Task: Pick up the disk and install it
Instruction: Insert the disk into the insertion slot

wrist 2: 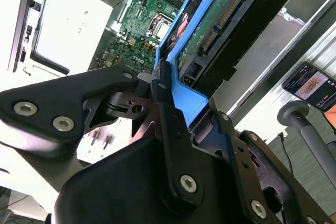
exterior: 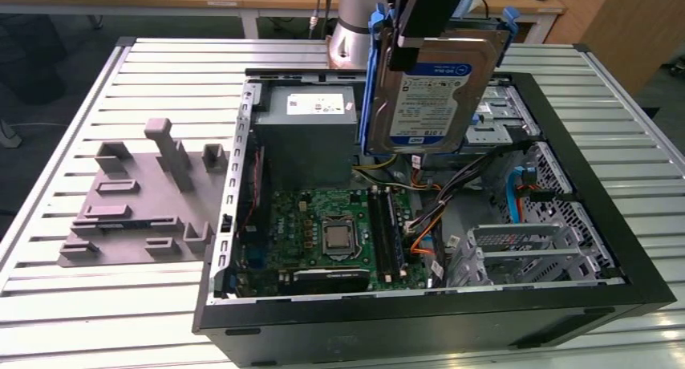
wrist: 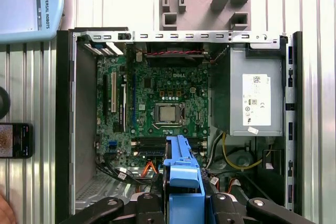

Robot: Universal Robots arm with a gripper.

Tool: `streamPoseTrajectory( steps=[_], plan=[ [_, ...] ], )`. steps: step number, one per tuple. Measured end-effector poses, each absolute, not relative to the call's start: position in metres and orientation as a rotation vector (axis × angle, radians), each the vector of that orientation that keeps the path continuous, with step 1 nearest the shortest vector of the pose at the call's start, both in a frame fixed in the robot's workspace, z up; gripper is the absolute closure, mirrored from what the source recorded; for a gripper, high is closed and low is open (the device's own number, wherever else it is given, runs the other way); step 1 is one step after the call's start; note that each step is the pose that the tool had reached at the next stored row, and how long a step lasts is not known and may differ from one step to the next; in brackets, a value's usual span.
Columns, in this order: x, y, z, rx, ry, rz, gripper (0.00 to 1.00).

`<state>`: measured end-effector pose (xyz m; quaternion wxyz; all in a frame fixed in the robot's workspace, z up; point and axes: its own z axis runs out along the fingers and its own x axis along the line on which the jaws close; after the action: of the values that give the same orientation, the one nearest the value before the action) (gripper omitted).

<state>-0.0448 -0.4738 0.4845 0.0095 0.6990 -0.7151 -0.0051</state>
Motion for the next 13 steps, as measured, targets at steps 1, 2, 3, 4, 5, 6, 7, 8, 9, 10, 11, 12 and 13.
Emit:
streamPoseTrajectory(
  steps=[1,2,3,4,5,6,7,8,9,10,11,12,13],
  plan=[
    [-0.045,-0.4738,0.4845,2.183,-2.233,-0.016,0.64],
    [-0.0452,-0.4738,0.4845,2.183,-2.233,-0.016,0.64],
    [-0.0454,-0.4738,0.4845,2.183,-2.233,-0.016,0.64],
    [-0.0456,-0.4738,0.4845,2.183,-2.233,-0.016,0.64],
    [-0.0458,-0.4738,0.4845,2.183,-2.233,-0.016,0.64],
    [-0.046,-0.4738,0.4845,2.183,-2.233,-0.016,0.64],
    [-0.0462,-0.4738,0.4845,2.183,-2.233,-0.016,0.64],
    [-0.0464,-0.4738,0.4845,2.183,-2.233,-0.016,0.64],
    [-0.0466,-0.4738,0.4845,2.183,-2.233,-0.016,0.64],
    [-0.0468,-0.4738,0.4845,2.183,-2.233,-0.016,0.64],
    [-0.047,-0.4738,0.4845,2.183,-2.233,-0.016,0.64],
    [-0.0472,-0.4738,0.4845,2.183,-2.233,-0.016,0.64],
    [-0.0474,-0.4738,0.4845,2.183,-2.233,-0.016,0.64]
  ],
)
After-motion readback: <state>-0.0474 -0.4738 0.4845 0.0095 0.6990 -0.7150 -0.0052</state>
